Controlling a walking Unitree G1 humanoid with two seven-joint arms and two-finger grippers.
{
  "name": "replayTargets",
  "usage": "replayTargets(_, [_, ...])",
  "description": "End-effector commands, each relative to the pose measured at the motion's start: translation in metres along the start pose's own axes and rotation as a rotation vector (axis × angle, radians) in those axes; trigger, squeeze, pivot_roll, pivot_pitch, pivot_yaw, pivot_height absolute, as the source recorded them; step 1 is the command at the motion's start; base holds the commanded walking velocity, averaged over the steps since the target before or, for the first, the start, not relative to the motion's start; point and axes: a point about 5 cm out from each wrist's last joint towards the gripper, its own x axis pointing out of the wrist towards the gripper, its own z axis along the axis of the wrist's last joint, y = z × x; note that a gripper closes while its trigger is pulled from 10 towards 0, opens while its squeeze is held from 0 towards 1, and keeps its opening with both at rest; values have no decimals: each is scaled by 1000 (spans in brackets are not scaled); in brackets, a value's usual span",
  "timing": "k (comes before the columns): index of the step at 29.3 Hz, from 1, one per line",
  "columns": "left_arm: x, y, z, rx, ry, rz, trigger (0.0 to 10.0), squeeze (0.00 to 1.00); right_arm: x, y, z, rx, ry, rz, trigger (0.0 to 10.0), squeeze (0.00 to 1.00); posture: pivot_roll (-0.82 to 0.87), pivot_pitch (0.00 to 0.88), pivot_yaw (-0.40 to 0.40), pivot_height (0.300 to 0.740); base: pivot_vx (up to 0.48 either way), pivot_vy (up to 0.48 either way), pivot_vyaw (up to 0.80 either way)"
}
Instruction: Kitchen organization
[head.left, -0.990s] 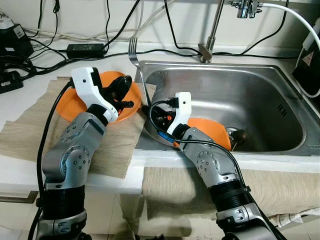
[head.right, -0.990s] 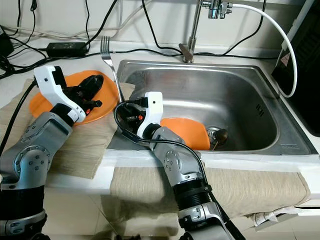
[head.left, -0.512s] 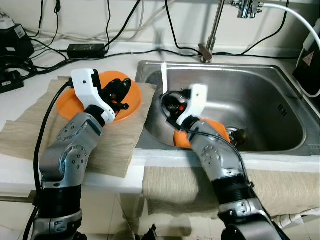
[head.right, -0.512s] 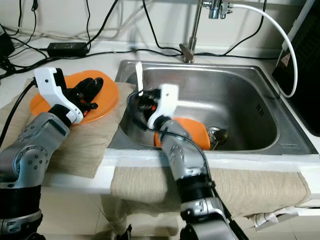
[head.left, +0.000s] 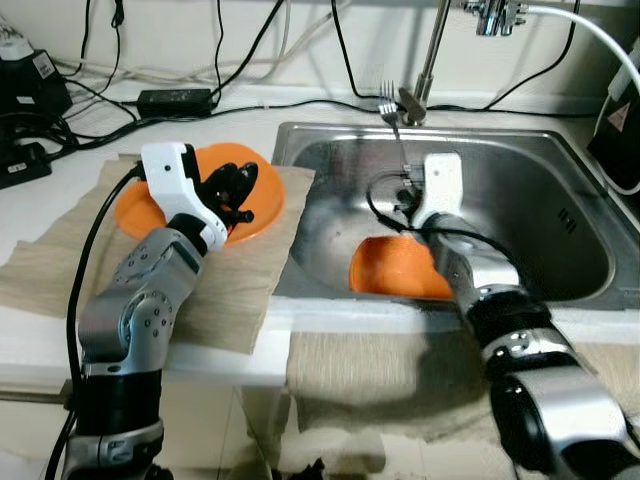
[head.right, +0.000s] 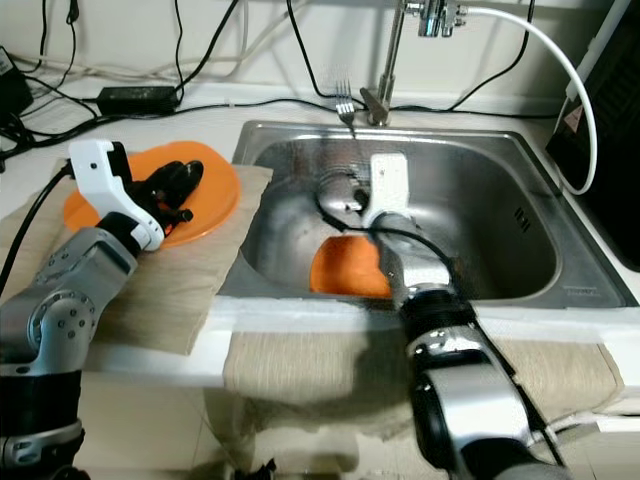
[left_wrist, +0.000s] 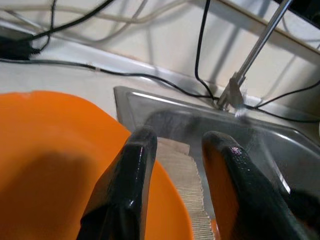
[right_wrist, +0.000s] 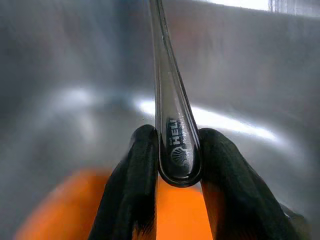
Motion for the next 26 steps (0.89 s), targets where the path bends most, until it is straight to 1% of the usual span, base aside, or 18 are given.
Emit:
replayTargets(1, [1, 1, 1, 12, -2, -1, 10000, 0, 2, 3, 6, -75, -18, 16, 0, 0, 144, 0, 31, 740, 0, 0, 0])
replayTargets(2, [1, 1, 1, 11, -1, -2, 10000, 0, 2, 1, 2, -168, 4, 12, 0, 0, 145, 0, 31, 740, 0, 0, 0])
replayTargets(4, [1, 1, 1, 10, 0, -2, 10000, 0, 3, -1, -3, -276, 32, 9, 0, 0, 144, 0, 30, 740, 0, 0, 0])
replayTargets(5, [2, 1, 0, 9, 1, -2, 10000, 0, 4, -2, -4, -352, 46, 4, 0, 0, 143, 0, 30, 740, 0, 0, 0])
replayTargets(6, [2, 1, 0, 8, 1, -2, 10000, 0, 5, -3, -4, -397, 53, 0, 0, 0, 143, 0, 30, 740, 0, 0, 0])
replayTargets(7, [2, 1, 0, 8, 1, -2, 10000, 0, 5, -3, -4, -397, 53, 0, 0, 0, 143, 0, 30, 740, 0, 0, 0])
replayTargets(9, [2, 1, 1, 8, 2, -3, 10000, 0, 6, -4, -4, -593, 73, 7, 0, 0, 145, 0, 28, 740, 0, 0, 0])
replayTargets(12, [2, 1, 1, 8, 1, -4, 10000, 0, 6, -3, -3, -610, 76, 10, 0, 0, 145, 0, 28, 740, 0, 0, 0])
replayTargets(13, [3, 0, 1, 6, 0, -5, 10000, 0, 7, -4, 0, -691, 75, 5, 0, 0, 146, 0, 26, 740, 0, 0, 0])
replayTargets(14, [3, 0, 1, 6, -1, -5, 10000, 0, 7, -4, 1, -743, 75, 2, 3098, 0, 146, 0, 25, 740, 0, 0, 0])
replayTargets(15, [3, 0, 1, 6, -1, -5, 10000, 0, 7, -4, 1, -743, 75, 2, 3098, 0, 146, 0, 25, 740, 0, 0, 0])
replayTargets(16, [3, 0, 1, 3, -2, -5, 10000, 0, 8, -3, 4, -833, 73, 2, 10000, 0, 146, 0, 23, 740, 0, 0, 0])
replayTargets(17, [3, 0, 1, 3, -2, -5, 10000, 0, 8, -3, 4, -833, 73, 2, 10000, 0, 146, 0, 23, 740, 0, 0, 0])
replayTargets(18, [3, 0, 1, 2, -2, -5, 10000, 0, 8, -3, 5, -876, 72, 1, 10000, 596, 146, 0, 22, 740, 0, 0, 0])
replayTargets(19, [3, -1, 1, 1, -1, -6, 10000, 0, 8, -2, 6, -943, 73, 8, 10000, 922, 146, 0, 19, 740, 0, 0, 0])
replayTargets(21, [3, -1, 0, 1, -1, -7, 10000, 0, 8, -2, 6, -963, 74, 11, 10000, 922, 146, 0, 19, 740, 0, 0, 0])
replayTargets(22, [3, -1, 0, 1, 0, -8, 10000, 0, 8, -2, 6, -975, 73, 11, 10000, 1000, 146, 0, 17, 740, 0, 0, 0])
replayTargets(26, [2, -3, -1, 0, 0, -12, 10000, 0, 8, -2, 4, -1024, 81, 13, 10000, 1000, 146, 0, 12, 740, 0, 0, 0])
